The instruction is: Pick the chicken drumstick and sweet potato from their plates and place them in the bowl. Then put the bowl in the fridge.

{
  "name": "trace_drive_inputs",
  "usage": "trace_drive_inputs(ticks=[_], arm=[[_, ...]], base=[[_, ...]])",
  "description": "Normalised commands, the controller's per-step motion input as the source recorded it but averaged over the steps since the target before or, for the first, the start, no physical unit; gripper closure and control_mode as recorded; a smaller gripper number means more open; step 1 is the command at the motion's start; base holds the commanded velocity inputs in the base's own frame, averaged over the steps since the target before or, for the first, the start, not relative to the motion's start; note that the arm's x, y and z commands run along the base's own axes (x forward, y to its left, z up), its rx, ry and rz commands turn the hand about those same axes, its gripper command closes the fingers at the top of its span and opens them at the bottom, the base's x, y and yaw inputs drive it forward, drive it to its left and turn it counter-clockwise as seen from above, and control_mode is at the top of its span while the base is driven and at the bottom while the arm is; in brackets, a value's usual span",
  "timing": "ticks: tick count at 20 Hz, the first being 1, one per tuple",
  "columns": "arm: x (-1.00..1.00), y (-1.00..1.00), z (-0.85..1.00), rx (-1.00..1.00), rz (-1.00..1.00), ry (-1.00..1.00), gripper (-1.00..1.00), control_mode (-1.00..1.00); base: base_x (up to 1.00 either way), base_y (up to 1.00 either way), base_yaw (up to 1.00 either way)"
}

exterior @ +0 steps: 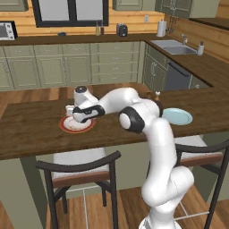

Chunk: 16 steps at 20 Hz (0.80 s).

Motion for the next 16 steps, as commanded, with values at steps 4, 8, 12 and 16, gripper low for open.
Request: trace_drive_inputs(ticks=[4, 8, 12, 16], arm=[[-0.72, -0.58, 0.98, 0.0, 0.06, -0.12, 1.0, -1.0], [-0.86, -0.99, 0.59, 0.0, 0.04, -0.06, 1.0, -1.0], [-0.61, -1.0, 0.41, 0.0, 0.09, -0.07, 1.0, -1.0], [-0.1, -1.0, 0.75, 0.0, 0.0, 0.06, 1.0, -1.0]], base=[[0.0, 0.0, 0.0], [0.0, 0.0, 0.0], [0.0, 0.0, 0.0], [0.0, 0.0, 0.0]])
